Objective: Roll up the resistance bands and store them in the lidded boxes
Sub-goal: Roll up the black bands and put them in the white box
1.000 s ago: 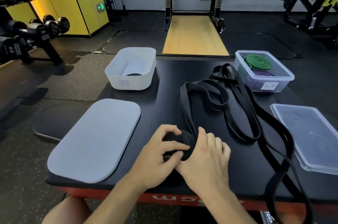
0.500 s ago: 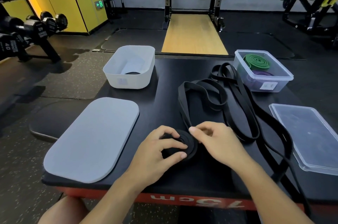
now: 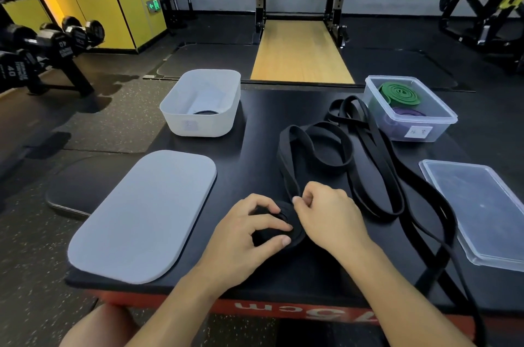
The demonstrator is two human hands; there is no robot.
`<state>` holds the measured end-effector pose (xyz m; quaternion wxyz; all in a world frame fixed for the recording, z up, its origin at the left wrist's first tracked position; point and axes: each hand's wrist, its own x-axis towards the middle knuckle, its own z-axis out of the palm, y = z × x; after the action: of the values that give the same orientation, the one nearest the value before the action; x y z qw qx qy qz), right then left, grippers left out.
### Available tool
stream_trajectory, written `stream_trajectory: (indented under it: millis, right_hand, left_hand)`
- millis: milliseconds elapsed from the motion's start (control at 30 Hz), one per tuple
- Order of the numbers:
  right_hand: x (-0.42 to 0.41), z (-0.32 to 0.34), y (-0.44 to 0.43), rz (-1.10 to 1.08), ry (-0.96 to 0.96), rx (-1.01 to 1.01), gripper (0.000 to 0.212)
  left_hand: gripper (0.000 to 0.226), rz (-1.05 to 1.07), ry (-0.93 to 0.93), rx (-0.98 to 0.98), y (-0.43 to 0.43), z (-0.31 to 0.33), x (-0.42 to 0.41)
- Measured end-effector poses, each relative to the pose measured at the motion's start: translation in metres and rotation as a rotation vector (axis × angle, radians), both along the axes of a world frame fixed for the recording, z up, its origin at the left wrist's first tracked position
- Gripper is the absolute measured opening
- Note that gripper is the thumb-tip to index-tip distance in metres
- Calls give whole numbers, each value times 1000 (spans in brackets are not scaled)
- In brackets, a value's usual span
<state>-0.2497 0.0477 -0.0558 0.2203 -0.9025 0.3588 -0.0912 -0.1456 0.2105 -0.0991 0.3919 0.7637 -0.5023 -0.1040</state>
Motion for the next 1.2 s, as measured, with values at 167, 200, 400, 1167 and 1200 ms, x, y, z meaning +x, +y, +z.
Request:
stream_trajectory:
  millis: [167,200,400,1167,1200]
  right_hand:
    - [21,16,-2,-6,190,43,51]
    - [23,17,-4,-7,201,65,50]
    - [29,15,-13,-16,217,21,34]
    - [-36,-6,2,281,-7,85,77]
    - [-42,-3,3,315,29,117,88]
  left_hand:
    - [15,-5,14,4,0,1,1]
    - [14,-7,21,3,0,2,1]
    - [14,-29,43,-19,0,3,2]
    - [15,-122,116,-11,1,3,4]
    - [16,-124,125,-13,1,4,4]
